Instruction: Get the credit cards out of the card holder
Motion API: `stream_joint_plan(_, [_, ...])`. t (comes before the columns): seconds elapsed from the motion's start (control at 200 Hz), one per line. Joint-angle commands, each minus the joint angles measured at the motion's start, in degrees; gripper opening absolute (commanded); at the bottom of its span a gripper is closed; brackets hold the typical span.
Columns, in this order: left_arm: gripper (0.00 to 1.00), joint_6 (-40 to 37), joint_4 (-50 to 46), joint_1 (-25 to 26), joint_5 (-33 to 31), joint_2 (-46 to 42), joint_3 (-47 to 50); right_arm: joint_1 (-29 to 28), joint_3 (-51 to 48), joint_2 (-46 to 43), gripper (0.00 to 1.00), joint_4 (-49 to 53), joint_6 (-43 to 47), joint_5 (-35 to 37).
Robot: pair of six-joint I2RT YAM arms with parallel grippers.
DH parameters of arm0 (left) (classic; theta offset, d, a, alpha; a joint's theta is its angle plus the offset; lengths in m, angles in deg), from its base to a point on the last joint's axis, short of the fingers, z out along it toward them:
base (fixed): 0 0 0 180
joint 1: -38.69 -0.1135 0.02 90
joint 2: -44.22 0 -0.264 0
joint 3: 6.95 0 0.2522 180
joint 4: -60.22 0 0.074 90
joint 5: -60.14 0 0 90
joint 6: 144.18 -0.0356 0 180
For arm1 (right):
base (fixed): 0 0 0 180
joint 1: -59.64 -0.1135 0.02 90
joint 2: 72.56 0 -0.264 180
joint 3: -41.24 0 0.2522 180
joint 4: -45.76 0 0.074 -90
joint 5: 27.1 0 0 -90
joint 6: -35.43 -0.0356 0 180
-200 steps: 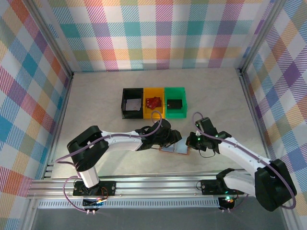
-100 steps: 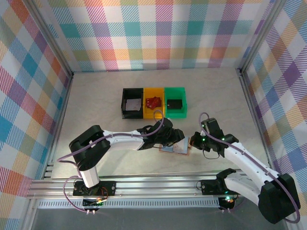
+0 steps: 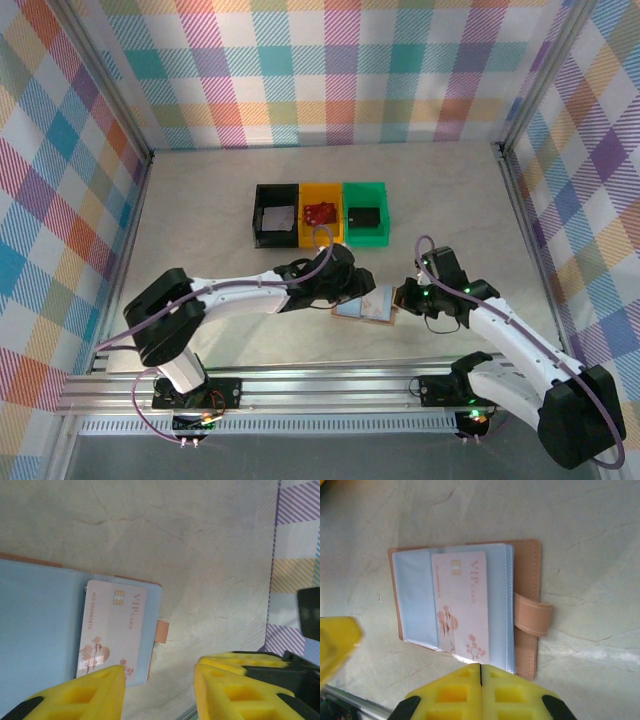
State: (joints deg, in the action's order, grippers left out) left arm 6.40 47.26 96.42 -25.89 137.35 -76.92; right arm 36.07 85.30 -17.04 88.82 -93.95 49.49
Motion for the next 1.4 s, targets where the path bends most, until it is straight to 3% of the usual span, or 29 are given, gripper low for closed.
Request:
stream_joint_plan(0.0, [0.42,-4.09,-6.42,0.58,-4.33,-3.82,0.24,0.39,2.47,0.55,0.00,2.17,1.46,-2.95])
stream_joint_plan(0.365, [0.42,-4.93,-7.41,0.61,-6.09,-5.16,3.64,1.59,3.62,6.04,0.00,0.93,1.24,-5.08])
stream_joint_plan(1.395, [0.41,-2.92,-1.77,1.24,-1.97,5.35,-0.38,3.97,1.95,20.03,0.00,-7.50,-0.45,-1.26])
